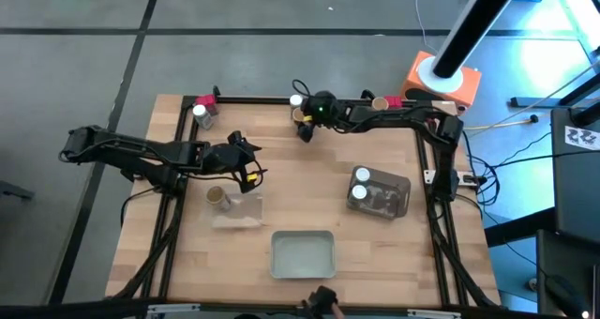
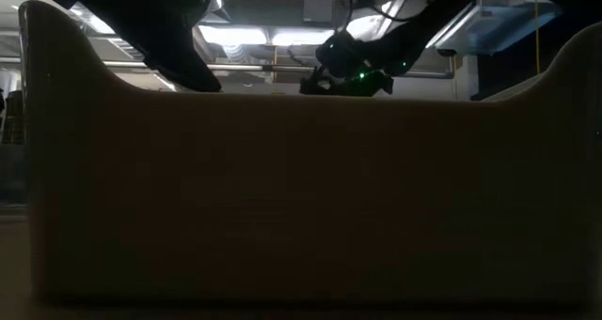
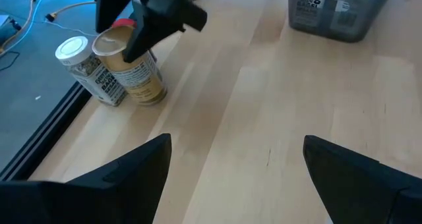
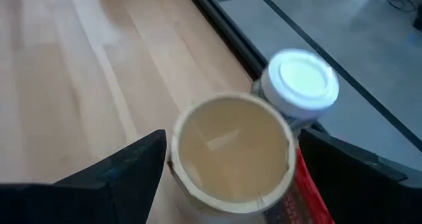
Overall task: Sort spices by type
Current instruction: Put the gold seasoning bottle into the transparent bin
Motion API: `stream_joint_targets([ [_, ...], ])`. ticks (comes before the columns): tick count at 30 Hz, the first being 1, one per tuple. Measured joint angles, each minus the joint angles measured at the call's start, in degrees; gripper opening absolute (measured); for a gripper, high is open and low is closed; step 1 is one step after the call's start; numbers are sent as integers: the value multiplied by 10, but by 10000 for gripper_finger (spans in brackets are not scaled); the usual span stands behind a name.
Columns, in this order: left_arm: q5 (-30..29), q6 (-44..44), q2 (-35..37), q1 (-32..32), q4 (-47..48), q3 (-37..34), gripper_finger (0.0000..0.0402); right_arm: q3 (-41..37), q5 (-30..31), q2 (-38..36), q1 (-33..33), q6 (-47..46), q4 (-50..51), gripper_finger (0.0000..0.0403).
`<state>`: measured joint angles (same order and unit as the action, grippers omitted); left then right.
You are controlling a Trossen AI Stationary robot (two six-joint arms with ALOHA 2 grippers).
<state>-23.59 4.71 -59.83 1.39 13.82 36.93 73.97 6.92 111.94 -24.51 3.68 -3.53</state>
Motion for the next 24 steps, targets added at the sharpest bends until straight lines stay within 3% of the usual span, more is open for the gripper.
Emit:
stream_joint_targets([
  [14, 0, 0, 0, 0, -15, 0, 327, 0, 10, 22, 1, -2, -35, 345],
  [21, 0, 42, 0, 0, -11, 0, 327, 0, 3, 22, 1, 0, -31, 283],
  [24, 0, 40, 0, 0, -10, 0, 327, 0, 0, 22, 1, 1, -30, 283],
])
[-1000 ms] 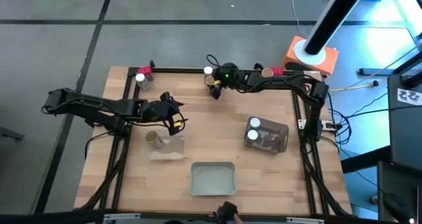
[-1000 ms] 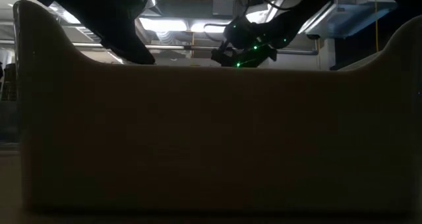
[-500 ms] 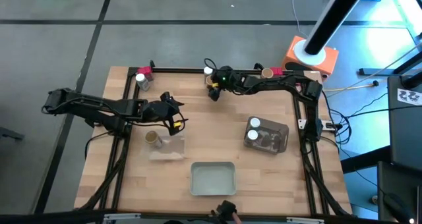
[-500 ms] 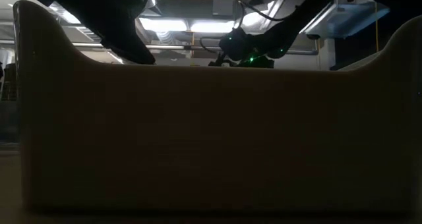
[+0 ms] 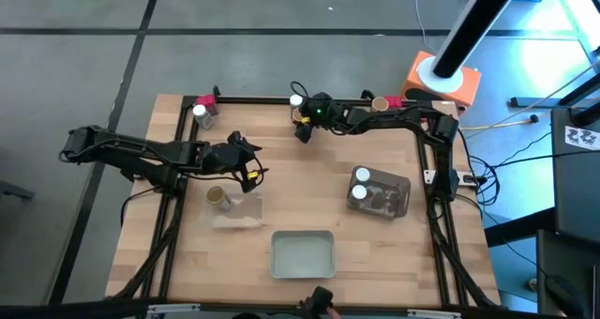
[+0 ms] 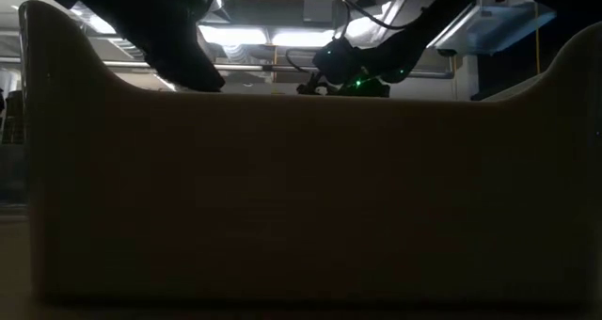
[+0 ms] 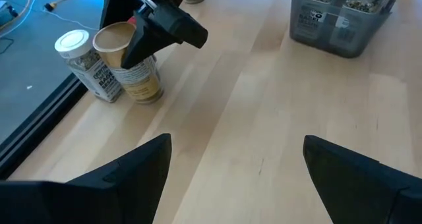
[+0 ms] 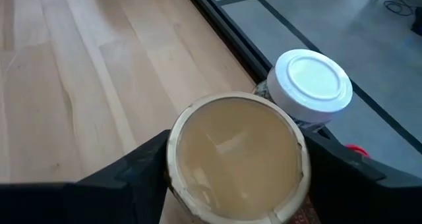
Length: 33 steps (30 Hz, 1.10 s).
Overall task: Sort spices by type
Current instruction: Put the gold seasoning bottle into the transparent bin
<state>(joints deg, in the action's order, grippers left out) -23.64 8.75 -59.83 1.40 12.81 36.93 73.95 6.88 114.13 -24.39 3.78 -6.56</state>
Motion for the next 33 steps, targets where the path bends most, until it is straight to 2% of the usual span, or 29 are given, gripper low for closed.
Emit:
stream_joint_targets([
  [7, 0, 28, -3, 0, -2, 0, 327, -1, 1, -22, 23, 17, 19, 283],
  [19, 0, 64, 4, 30, 5, 0, 327, -1, 1, -82, 117, 25, 34, 283],
  [26, -1, 78, 73, 65, 33, 9, 327, 9, -12, -93, 165, 31, 36, 283],
  [33, -21, 77, 174, 64, 88, 9, 327, 33, -20, -94, 209, 43, 9, 283],
])
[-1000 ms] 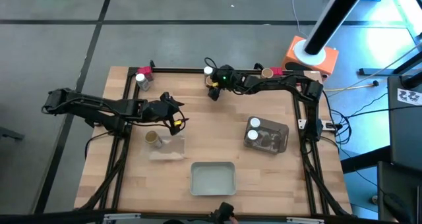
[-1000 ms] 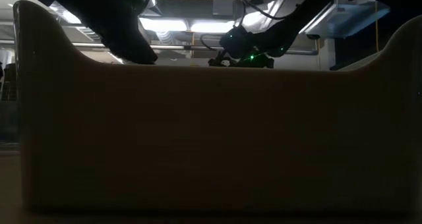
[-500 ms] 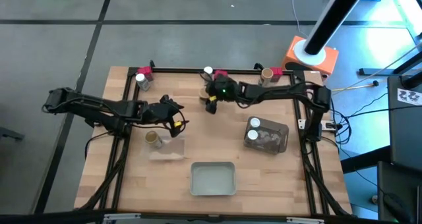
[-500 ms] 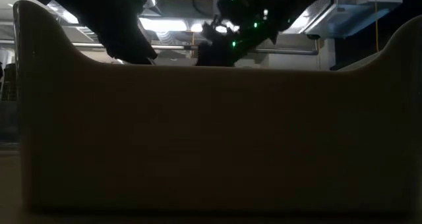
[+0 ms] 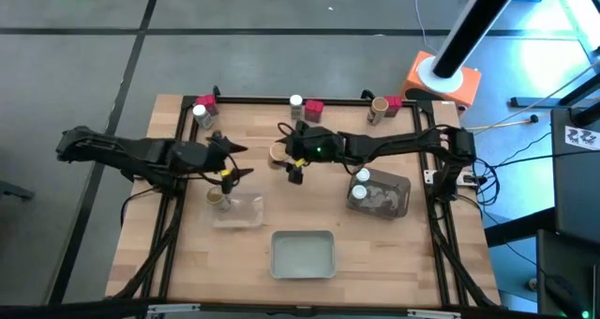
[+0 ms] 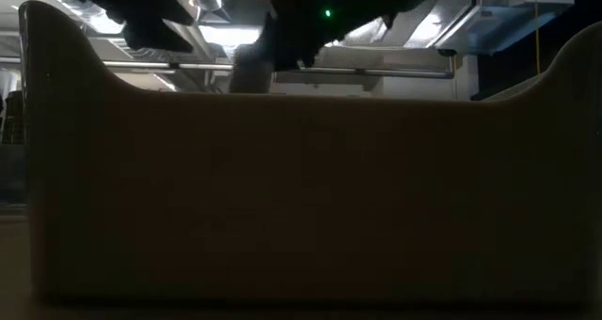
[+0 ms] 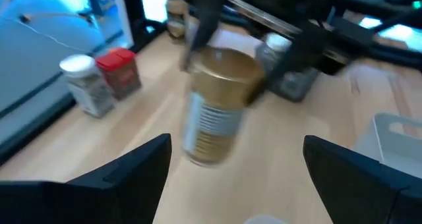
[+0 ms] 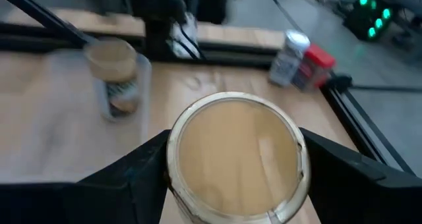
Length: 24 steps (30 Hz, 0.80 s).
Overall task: Sort spices by type
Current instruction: Put the gold seasoning bottle into the transparent bin
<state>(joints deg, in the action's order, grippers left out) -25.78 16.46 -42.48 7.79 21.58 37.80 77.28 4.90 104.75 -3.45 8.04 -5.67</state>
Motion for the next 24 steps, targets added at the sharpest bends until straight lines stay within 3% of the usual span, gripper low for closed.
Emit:
stream_joint_targets([
  [4, -30, -20, 48, 0, 17, 0, 327, 0, 0, 0, 19, 0, -33, 283],
  [11, -34, -61, 90, 0, 19, 0, 327, 7, 0, 29, 48, -6, -105, 283],
  [17, -35, -80, 96, 0, 20, 0, 327, 76, -1, 83, 69, -17, -103, 283],
  [24, -35, -98, 96, 0, 25, 0, 327, 184, -7, 154, 85, -18, -27, 283],
])
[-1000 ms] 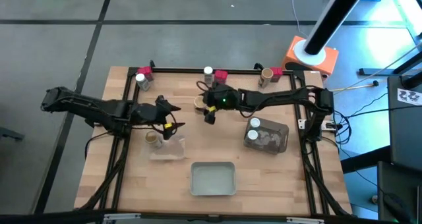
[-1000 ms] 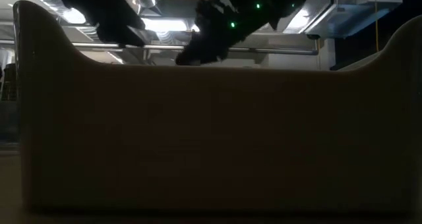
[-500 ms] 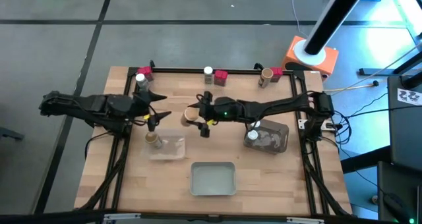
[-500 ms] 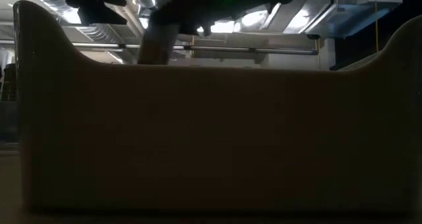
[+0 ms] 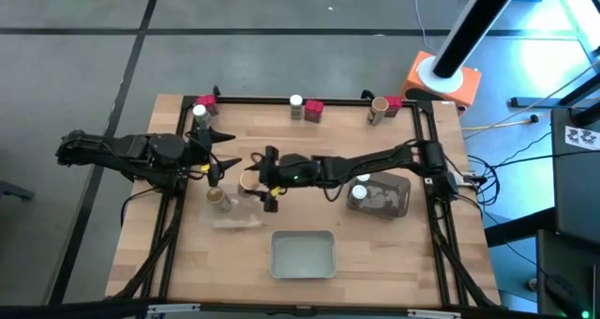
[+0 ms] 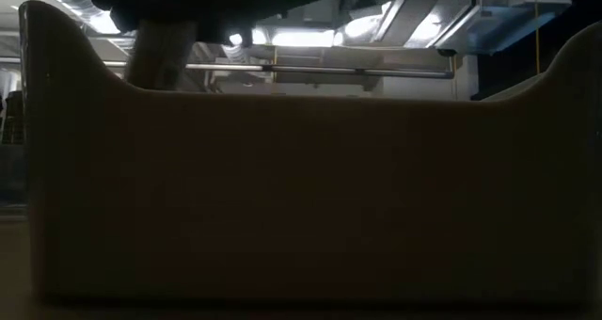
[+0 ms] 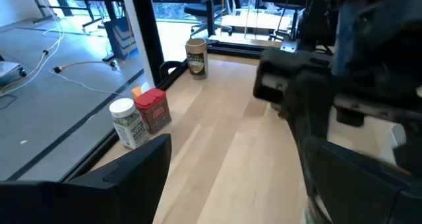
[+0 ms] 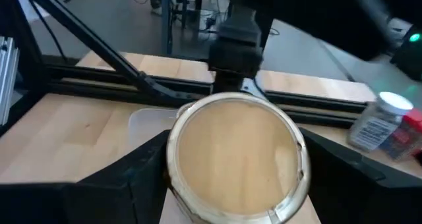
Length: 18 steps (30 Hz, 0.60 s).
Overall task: Sort spices by type
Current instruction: Put the gold seasoning bottle into the transparent bin
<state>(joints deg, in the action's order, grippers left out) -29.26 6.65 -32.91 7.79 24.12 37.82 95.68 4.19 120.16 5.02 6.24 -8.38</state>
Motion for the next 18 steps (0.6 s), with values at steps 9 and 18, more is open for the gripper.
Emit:
stream_joint_targets([
  [9, 0, -1, 0, 0, 16, 0, 327, 41, -18, 57, -2, -27, 45, 283],
  [18, 0, -9, 0, 0, 24, 0, 327, 40, -18, 66, -2, -34, 77, 283],
])
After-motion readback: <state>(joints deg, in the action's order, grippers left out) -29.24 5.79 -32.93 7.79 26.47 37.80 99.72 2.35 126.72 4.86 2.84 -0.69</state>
